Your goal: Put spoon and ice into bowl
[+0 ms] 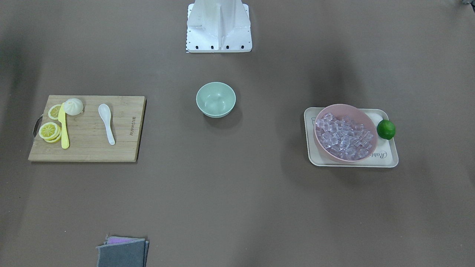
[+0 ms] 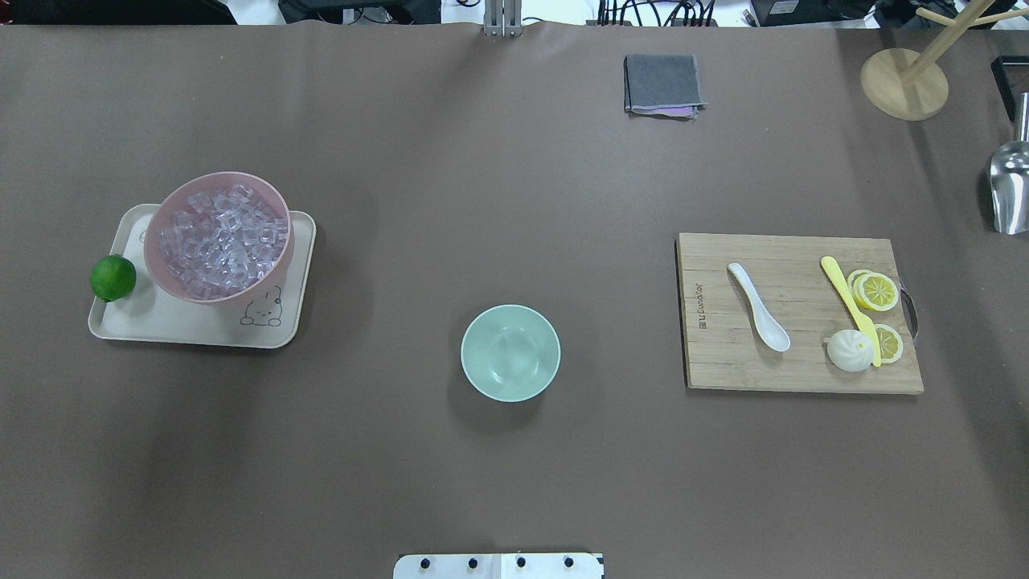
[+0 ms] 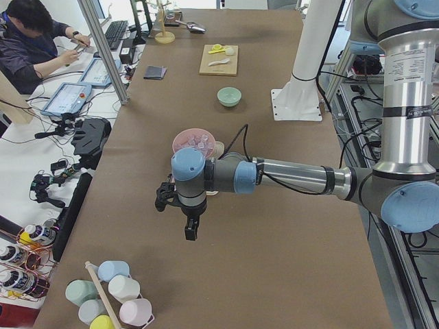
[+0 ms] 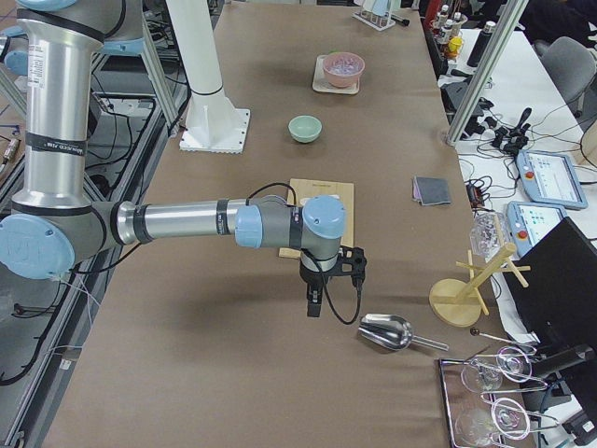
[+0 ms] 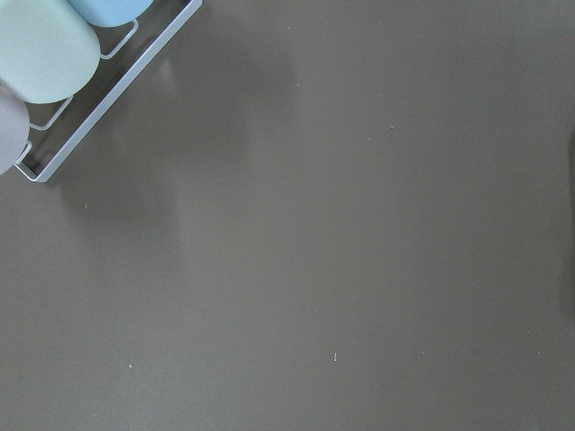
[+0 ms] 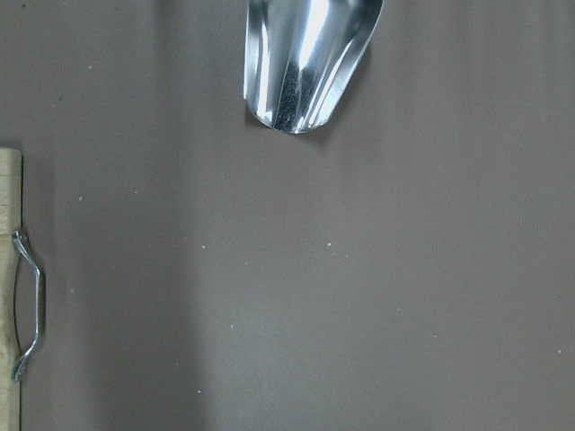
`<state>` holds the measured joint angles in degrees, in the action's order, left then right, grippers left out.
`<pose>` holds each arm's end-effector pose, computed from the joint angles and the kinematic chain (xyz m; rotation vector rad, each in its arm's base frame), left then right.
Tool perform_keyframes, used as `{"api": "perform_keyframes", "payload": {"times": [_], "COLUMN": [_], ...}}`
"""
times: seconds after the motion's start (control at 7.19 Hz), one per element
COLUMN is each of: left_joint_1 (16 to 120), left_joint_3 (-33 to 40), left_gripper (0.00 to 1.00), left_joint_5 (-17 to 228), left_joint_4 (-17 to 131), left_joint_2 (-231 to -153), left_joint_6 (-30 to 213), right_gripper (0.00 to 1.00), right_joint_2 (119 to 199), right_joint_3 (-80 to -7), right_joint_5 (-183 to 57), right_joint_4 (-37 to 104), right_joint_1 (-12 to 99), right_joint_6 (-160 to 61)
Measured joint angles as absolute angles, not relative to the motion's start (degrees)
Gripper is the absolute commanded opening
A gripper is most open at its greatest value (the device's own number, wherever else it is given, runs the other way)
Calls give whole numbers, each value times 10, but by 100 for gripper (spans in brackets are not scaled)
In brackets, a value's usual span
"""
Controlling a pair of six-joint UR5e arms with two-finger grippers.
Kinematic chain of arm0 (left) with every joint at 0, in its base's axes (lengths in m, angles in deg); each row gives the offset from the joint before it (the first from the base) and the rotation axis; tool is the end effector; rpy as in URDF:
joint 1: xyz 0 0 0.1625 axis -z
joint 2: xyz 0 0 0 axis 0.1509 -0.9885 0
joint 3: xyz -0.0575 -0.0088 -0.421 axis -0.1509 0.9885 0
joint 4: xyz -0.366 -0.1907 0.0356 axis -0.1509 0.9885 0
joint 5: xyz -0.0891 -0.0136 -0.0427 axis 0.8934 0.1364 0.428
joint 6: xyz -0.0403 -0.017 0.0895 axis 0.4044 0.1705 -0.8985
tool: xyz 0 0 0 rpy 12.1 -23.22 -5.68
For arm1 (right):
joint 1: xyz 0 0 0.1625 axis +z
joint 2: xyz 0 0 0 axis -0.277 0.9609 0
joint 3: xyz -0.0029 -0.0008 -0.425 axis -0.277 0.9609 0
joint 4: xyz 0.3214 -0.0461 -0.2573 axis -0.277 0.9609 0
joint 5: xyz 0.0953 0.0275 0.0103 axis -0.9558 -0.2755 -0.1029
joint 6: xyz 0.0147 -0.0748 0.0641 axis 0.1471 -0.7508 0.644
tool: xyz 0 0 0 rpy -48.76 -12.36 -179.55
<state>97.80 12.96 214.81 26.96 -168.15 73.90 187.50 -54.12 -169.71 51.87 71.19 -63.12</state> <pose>-0.0608 -0.4645 0.6137 0.0578 0.7145 0.0793 0.0494 -0.4354 0.6208 -0.0228 -0.6866 -0.0011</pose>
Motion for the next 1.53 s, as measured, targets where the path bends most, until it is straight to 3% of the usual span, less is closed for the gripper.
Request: {"api": "perform_keyframes", "payload": {"times": [1.11,1.53], "left_joint_1": [940,939], "left_joint_3": [134,118], "left_gripper": [99,99], "left_joint_5": [2139,2147], "left_joint_4": [309,476], "left_joint_2": [-1693,-1714], "left_joint_6": [741,746], "right_gripper": [100,100], "right_joint_2": [1869,1852], "right_joint_3": [-551,-586], "right_joint_5": [-1726,-1726], "right_joint_4": [518,517], "right_joint_1": [682,682], "right_joint_6": [-631,-623]}}
